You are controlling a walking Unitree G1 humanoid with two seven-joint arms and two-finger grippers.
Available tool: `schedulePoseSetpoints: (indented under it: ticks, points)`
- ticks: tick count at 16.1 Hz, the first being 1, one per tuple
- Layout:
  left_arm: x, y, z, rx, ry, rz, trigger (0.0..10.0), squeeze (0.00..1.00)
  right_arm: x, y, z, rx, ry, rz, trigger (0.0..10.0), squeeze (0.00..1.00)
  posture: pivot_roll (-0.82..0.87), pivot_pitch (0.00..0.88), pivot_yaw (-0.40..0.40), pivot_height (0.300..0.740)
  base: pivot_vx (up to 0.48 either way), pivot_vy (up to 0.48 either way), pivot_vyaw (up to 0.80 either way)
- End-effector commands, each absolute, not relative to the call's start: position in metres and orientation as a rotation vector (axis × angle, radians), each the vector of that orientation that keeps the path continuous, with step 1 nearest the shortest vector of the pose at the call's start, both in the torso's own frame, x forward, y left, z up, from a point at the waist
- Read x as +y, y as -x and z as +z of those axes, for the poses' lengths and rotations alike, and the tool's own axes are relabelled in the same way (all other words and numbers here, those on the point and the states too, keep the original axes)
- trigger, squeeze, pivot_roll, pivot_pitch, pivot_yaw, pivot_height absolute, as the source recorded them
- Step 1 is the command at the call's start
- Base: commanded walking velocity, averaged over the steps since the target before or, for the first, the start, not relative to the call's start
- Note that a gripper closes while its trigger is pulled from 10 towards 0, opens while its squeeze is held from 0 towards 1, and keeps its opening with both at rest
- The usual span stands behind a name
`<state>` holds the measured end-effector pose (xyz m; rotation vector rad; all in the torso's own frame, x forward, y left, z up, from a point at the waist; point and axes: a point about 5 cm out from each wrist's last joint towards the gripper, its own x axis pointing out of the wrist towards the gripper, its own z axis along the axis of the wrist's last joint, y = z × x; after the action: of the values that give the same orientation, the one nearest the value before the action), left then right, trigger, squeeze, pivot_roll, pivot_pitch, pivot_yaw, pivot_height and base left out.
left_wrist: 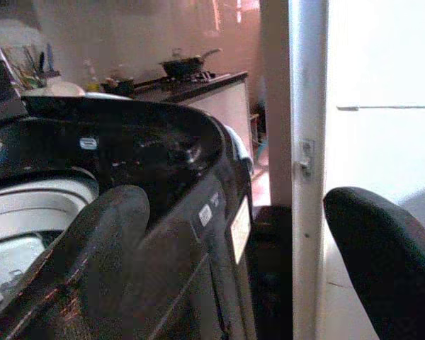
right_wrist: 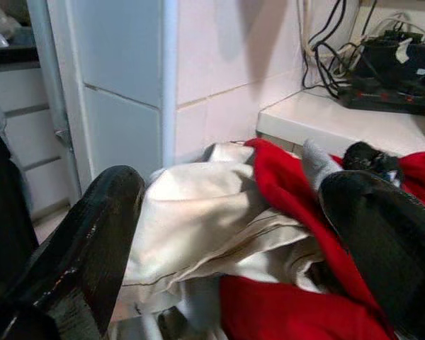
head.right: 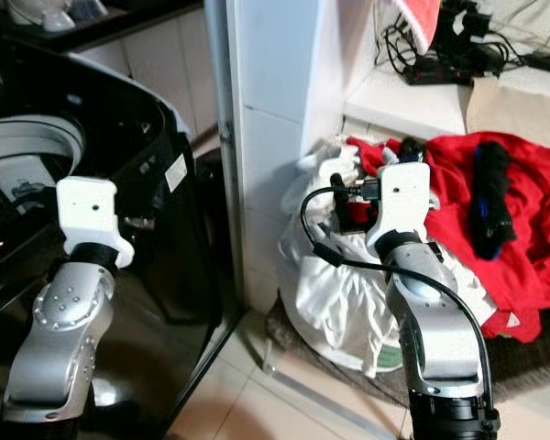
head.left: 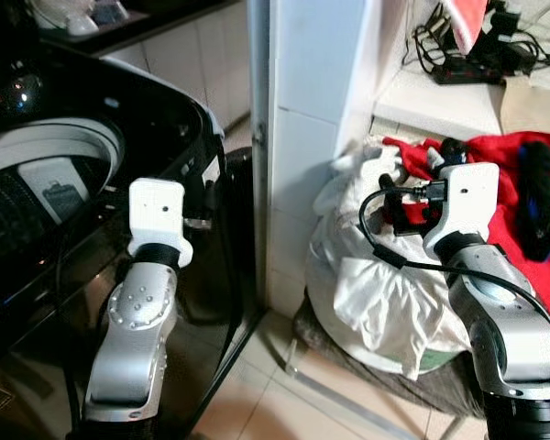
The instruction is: Clothes washing
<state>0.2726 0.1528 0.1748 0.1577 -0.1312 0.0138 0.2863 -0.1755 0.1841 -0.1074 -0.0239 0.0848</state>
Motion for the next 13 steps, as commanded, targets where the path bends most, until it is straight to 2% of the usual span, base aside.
schedulePoseSetpoints:
  ticks: [1, 6, 9, 13]
  points:
    - [0.1528, -0.2733, 0.1783, -0.140, -0.155, 0.014, 10.0, 0.00, -0.1762, -0.2853, 0.1888, -0.043, 0.100, 0.089, 10.0, 0.00, -0.02, 0.000, -0.017, 0.740, 0.330, 0.000, 0.00]
    - [0.1563, -0.2722, 0.1783, -0.139, -0.157, 0.019, 10.0, 0.00, -0.1729, -0.2847, 0.1891, -0.043, 0.111, 0.112, 10.0, 0.00, -0.02, 0.000, -0.014, 0.740, 0.335, 0.000, 0.00]
    - [0.1583, -0.2717, 0.1784, -0.139, -0.153, 0.020, 10.0, 0.00, -0.1698, -0.2841, 0.1881, -0.038, 0.120, 0.132, 10.0, 0.00, -0.02, 0.000, -0.014, 0.740, 0.385, 0.000, 0.72]
    - [0.1596, -0.2712, 0.1776, -0.136, -0.149, 0.020, 10.0, 0.00, -0.1724, -0.2830, 0.1859, -0.030, 0.099, 0.115, 10.0, 0.00, -0.02, 0.003, -0.011, 0.740, 0.388, 0.000, 0.00]
